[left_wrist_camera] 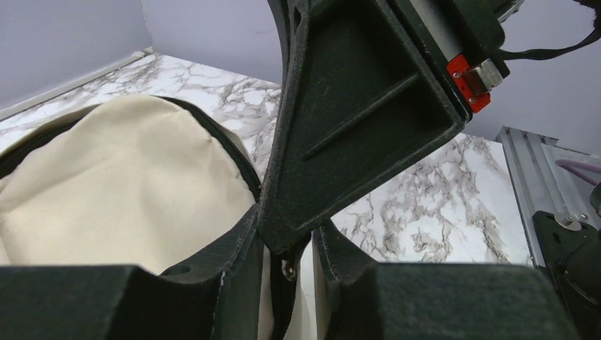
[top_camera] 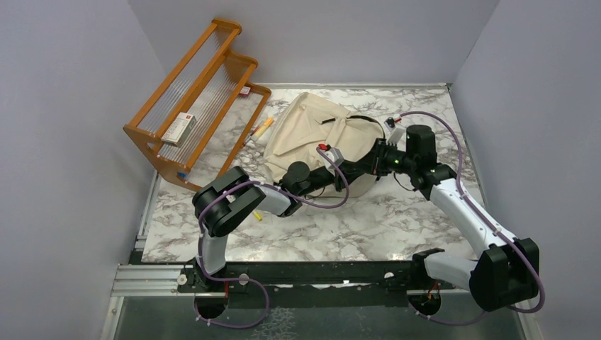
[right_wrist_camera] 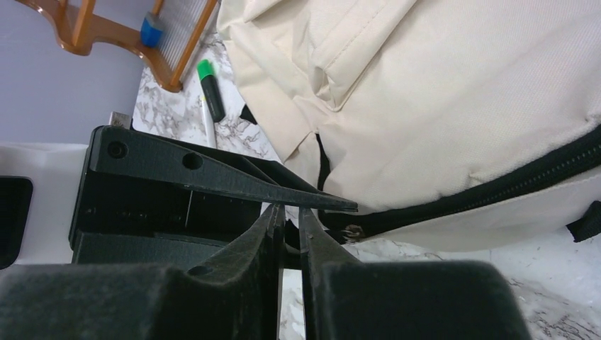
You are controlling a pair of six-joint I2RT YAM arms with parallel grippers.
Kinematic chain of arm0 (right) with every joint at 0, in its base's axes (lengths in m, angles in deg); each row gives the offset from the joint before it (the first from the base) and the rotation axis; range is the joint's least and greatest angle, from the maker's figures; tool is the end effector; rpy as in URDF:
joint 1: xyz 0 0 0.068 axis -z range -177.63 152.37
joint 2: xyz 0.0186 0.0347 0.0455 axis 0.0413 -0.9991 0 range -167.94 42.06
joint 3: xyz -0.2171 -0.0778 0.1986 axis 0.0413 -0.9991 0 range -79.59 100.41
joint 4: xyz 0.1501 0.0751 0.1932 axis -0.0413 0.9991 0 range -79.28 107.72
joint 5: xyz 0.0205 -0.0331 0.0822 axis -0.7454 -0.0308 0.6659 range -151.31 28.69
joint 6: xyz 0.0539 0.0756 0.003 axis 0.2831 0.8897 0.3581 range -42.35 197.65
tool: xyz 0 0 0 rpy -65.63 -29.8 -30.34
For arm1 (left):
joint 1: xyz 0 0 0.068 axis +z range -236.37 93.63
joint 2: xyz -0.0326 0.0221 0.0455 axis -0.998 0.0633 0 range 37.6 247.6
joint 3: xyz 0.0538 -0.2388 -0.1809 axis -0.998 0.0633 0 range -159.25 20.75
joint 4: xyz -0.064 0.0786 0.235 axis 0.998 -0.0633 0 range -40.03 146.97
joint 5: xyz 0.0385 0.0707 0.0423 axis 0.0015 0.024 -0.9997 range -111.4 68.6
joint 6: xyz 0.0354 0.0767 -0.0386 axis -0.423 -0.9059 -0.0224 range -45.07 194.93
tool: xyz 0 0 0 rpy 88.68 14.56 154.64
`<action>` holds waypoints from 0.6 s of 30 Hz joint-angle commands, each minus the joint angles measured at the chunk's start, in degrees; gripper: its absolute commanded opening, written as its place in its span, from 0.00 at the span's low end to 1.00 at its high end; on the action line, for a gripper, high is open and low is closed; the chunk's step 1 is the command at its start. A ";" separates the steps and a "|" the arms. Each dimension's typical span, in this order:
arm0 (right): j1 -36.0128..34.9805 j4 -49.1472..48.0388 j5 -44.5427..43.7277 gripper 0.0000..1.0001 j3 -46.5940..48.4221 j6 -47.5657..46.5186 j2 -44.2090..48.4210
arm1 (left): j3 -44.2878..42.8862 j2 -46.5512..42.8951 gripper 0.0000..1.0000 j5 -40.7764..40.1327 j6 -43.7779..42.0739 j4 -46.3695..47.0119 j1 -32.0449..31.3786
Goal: Pack the student bag
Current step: Zip the student bag at the center of the board.
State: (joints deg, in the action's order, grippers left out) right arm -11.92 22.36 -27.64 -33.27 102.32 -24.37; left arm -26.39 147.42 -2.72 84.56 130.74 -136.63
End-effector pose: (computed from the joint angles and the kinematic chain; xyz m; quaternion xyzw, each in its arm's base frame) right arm 0.2490 0.1112 0.2837 -0.0648 0.8454 0.3939 0.3548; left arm 0.2568 -0.3507 0.2371 0.3352 0.5446 -0.4696 0.6087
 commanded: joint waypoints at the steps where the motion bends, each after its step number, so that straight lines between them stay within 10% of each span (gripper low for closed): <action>1: -0.39 -2.75 -2.75 0.23 0.88 0.12 2.96 | -0.53 0.80 0.00 1.07 1.71 1.72 -0.37; 18: -0.39 1.55 -22.47 0.58 0.68 2.77 9.57 | -1.21 2.05 0.00 2.99 2.15 0.73 0.05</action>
State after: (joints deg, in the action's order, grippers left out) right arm -12.20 22.49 -41.37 -33.24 102.76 -16.50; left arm -26.50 148.97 -1.56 85.94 130.83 -136.63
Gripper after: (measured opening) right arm 0.528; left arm 0.009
